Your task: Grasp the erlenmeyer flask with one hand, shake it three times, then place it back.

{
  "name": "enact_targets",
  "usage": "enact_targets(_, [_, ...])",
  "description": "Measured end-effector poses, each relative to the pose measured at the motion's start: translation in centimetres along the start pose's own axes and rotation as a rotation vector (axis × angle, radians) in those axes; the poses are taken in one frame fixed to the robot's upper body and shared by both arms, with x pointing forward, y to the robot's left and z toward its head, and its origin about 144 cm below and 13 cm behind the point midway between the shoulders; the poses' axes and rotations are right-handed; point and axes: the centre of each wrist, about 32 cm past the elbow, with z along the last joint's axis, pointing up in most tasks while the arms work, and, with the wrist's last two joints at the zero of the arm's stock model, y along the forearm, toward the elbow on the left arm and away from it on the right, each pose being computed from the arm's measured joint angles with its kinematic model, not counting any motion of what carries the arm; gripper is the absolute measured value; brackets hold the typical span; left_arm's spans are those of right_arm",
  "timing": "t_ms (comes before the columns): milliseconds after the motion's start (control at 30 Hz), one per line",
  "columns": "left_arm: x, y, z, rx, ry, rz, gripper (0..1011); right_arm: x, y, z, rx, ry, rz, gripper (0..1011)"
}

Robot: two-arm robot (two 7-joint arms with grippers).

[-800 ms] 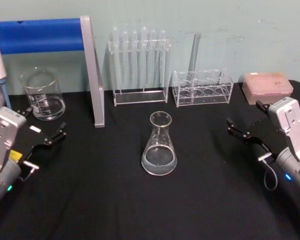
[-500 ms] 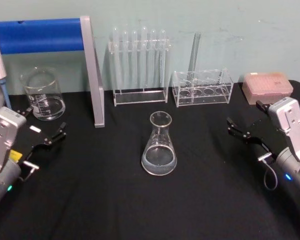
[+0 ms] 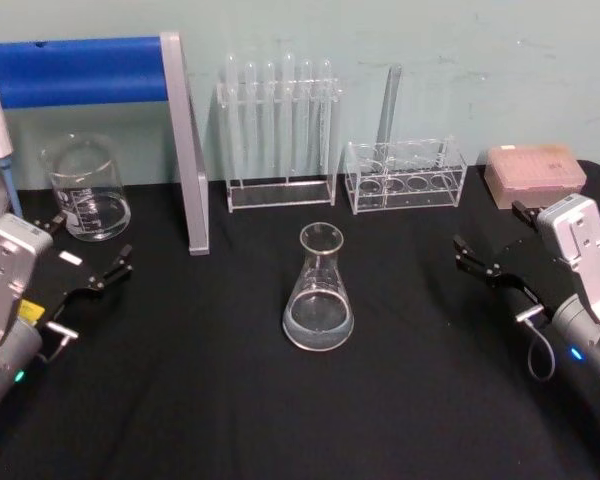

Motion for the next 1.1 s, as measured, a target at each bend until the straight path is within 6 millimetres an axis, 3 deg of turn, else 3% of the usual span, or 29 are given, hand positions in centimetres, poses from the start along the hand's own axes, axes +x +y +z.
enact_targets(533, [0.0,0.0,0.0,0.0,0.0,0.0,1001,0.2,-0.3,0.1,0.008,0.015,0.028,1000])
enact_targets(867, [0.0,0.0,0.0,0.0,0.0,0.0,1001,-0.1,-2.0,0.5,0.011,0.109,0.13,1000])
enact_targets(1100, [0.0,0.0,0.0,0.0,0.0,0.0,1001,-1.3,-3.0,0.9,0.015,0.222,0.234,1000])
